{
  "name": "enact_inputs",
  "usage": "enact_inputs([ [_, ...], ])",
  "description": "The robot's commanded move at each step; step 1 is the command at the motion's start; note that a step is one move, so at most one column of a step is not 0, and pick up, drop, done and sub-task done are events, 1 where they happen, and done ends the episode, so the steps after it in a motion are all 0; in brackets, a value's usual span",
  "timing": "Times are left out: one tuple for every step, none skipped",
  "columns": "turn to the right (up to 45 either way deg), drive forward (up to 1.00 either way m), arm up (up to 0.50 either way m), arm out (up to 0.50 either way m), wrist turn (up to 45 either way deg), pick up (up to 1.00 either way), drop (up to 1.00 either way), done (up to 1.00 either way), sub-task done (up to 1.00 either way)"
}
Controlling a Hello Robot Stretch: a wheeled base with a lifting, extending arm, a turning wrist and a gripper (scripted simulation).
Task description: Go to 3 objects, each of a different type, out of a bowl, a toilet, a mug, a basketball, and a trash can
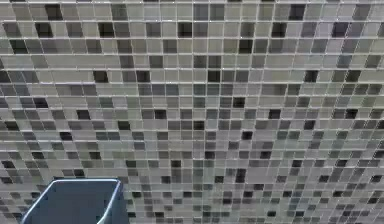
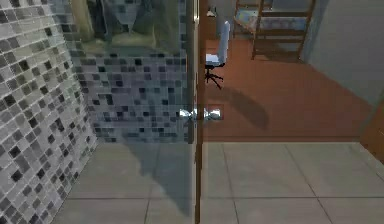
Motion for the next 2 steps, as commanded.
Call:
enact_inputs([
  [-39.0,0.0,0.0,0.0,0.0,0.0,0.0,0.0,0.0],
  [0.0,0.0,0.0,0.0,0.0,0.0,0.0,0.0,1.0],
])
